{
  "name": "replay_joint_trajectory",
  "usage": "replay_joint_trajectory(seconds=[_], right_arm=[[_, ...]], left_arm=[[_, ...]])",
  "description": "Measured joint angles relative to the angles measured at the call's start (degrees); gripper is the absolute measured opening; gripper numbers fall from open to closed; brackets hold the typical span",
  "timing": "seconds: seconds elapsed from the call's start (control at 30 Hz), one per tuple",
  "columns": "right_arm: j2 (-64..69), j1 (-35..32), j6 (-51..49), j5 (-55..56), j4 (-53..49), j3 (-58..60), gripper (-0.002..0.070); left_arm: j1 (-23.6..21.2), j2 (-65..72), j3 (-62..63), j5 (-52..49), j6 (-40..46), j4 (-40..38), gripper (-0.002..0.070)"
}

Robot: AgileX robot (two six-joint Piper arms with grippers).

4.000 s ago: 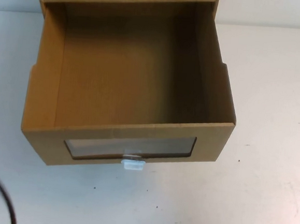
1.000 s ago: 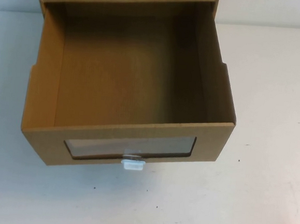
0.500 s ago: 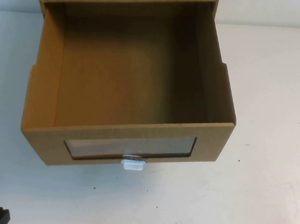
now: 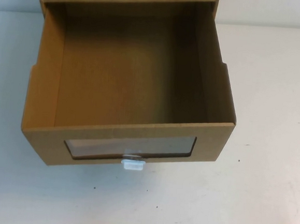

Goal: Open the shoe box
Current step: 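Pull the top drawer of the cardboard box fully open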

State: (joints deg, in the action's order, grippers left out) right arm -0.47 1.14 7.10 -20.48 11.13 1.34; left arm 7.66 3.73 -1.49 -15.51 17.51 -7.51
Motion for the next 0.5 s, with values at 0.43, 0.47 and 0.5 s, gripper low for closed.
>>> replay_joint_trajectory(seconds=[0.43,0.47,0.5], right_arm=[[0.0,0.0,0.0,0.0,0.0,0.0,-0.0014],[0.0,0.0,0.0,0.0,0.0,0.0,-0.0013],[-0.03,0.0,0.0,0.0,0.0,0.0,-0.0013]], left_arm=[[-5.13,-4.05,-0.1,-5.33,-10.75,8.34,-0.0005],[-5.21,-4.18,-0.1,-5.32,-10.83,8.34,-0.0005],[-5.21,-4.28,-0.1,-5.59,-10.83,8.34,-0.0005]])
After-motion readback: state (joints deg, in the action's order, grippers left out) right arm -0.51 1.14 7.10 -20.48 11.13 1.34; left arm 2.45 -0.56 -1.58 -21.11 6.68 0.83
